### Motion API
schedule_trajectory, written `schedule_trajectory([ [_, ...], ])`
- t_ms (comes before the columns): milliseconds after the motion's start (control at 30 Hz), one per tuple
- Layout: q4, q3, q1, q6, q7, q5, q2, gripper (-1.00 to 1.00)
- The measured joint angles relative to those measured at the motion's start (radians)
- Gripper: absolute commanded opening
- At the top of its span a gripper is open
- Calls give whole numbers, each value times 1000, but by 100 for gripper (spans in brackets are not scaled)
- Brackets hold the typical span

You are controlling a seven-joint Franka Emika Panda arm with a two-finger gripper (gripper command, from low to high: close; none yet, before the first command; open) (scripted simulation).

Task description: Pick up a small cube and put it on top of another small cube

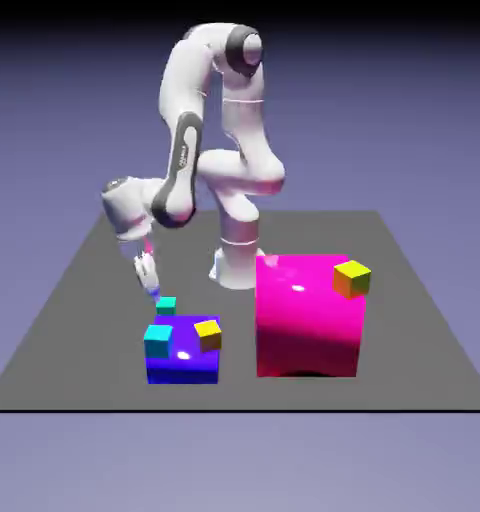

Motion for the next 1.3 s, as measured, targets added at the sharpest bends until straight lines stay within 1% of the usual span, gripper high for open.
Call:
schedule_trajectory([
  [67,4,23,-25,22,-31,43,32,0],
  [100,8,46,44,45,-62,87,65,0],
  [267,27,160,-18,157,-219,304,228,0],
  [300,30,179,-24,176,-244,340,255,-100],
  [367,30,179,-24,176,-245,340,255,-100],
  [600,3,21,28,19,-27,38,27,-100],
  [667,0,-3,33,0,-1,2,0,-100],
  [767,109,49,-19,-69,86,4,20,-100],
  [800,145,63,4,-92,115,5,27,-100],
  [867,217,92,130,-138,173,7,40,-100],
  [933,290,121,86,-184,231,8,53,-100],
  [967,326,136,123,-207,261,9,60,-100],
  [1200,580,242,169,-368,465,13,107,-100],
  [1267,597,249,166,-378,479,13,110,-100],
  [1300,580,257,173,-335,465,32,138,-100],
])
